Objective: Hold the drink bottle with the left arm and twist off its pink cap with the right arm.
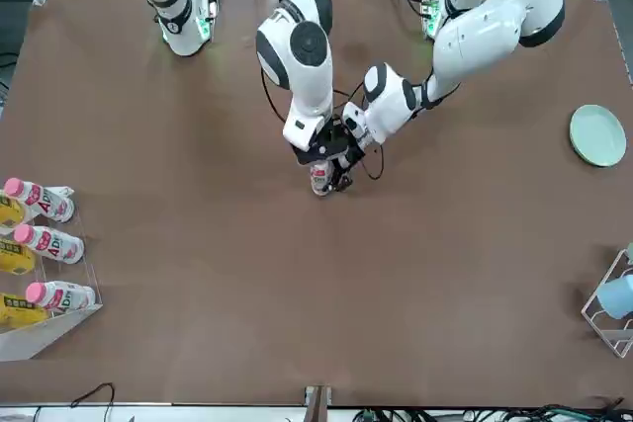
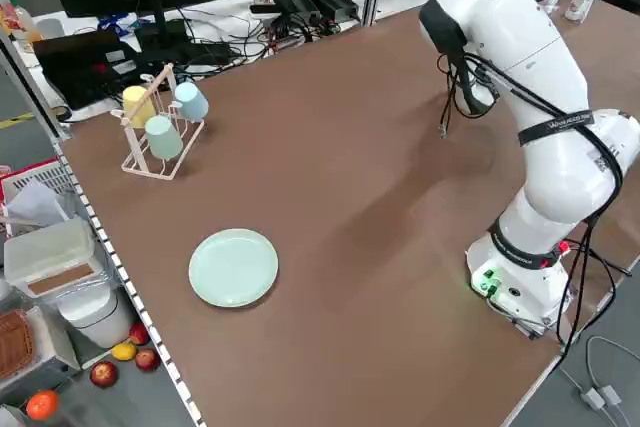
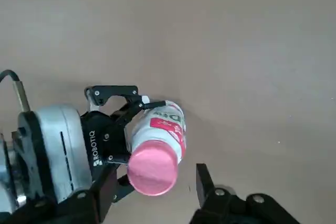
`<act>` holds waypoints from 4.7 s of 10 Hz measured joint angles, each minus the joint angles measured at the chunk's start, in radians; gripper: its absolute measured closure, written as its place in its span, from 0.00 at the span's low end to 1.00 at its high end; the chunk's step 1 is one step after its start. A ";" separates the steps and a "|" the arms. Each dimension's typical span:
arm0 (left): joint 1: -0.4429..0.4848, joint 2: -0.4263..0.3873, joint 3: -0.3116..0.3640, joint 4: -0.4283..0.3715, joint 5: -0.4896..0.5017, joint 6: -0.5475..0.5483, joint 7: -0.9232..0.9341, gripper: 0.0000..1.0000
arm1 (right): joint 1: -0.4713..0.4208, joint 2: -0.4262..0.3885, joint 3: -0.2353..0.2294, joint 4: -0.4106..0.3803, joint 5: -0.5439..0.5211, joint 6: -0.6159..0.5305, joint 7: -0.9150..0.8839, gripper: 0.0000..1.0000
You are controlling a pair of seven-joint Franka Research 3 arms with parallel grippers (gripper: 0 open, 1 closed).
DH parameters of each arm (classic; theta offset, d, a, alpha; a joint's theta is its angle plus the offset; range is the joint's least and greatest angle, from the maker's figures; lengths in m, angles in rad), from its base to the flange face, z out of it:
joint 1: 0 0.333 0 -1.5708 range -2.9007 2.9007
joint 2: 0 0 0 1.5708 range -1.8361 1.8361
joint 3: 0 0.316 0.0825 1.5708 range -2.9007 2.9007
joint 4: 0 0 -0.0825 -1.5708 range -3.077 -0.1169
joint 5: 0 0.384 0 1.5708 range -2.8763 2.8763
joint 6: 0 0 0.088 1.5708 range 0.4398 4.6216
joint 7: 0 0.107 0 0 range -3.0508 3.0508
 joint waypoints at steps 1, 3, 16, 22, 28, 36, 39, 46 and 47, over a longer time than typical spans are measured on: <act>0.000 0.000 0.000 0.000 0.000 0.000 0.000 0.34 | 0.000 0.005 0.000 0.000 0.004 0.009 0.000 0.32; 0.000 0.000 0.000 0.000 0.000 0.000 0.000 0.38 | 0.000 0.010 0.000 0.000 0.005 0.011 0.000 0.34; 0.000 0.001 0.000 0.001 0.001 0.001 0.000 0.38 | 0.001 0.010 -0.004 0.000 0.007 0.009 -0.009 0.57; 0.006 0.007 0.001 -0.003 0.028 0.003 -0.005 0.38 | 0.003 0.010 -0.004 0.000 0.006 0.009 -0.133 0.57; 0.006 0.008 0.001 -0.004 0.031 0.005 -0.005 0.38 | 0.005 0.010 -0.004 0.001 0.004 0.008 -0.374 0.57; 0.005 0.008 0.002 -0.004 0.032 0.007 -0.005 0.38 | 0.006 0.010 -0.005 0.001 0.003 0.004 -0.674 0.57; 0.005 0.008 0.002 -0.004 0.032 0.007 -0.005 0.38 | 0.007 0.010 -0.005 0.002 0.002 0.003 -0.722 0.57; 0.008 0.012 0.004 -0.006 0.055 0.008 -0.007 0.38 | 0.013 0.010 -0.005 0.003 -0.011 0.000 -0.977 0.57; 0.009 0.012 0.004 -0.006 0.055 0.008 -0.007 0.38 | 0.014 0.010 -0.005 0.003 -0.013 0.000 -0.987 0.57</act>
